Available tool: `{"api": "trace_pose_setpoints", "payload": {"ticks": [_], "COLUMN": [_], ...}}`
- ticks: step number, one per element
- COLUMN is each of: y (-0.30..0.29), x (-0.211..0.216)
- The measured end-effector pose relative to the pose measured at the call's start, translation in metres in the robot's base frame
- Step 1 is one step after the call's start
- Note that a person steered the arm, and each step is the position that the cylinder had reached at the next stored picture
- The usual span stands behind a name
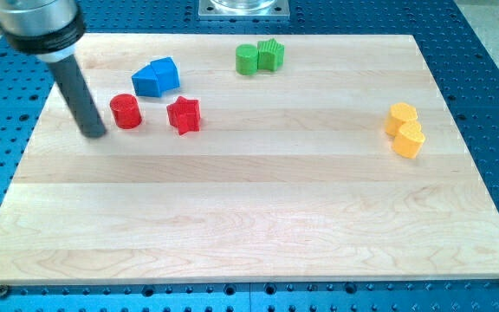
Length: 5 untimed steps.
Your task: Move the red circle into the blue cube
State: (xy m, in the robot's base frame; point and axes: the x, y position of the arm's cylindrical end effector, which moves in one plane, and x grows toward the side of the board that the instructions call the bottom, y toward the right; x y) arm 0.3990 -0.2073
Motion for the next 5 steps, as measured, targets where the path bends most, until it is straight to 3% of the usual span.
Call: {"api": "trace_pose_setpoints", "payload": {"ticks": [1,3,5], "y": [0.036,0.028,0.065], "x": [-0.023,0.019,0.001]}}
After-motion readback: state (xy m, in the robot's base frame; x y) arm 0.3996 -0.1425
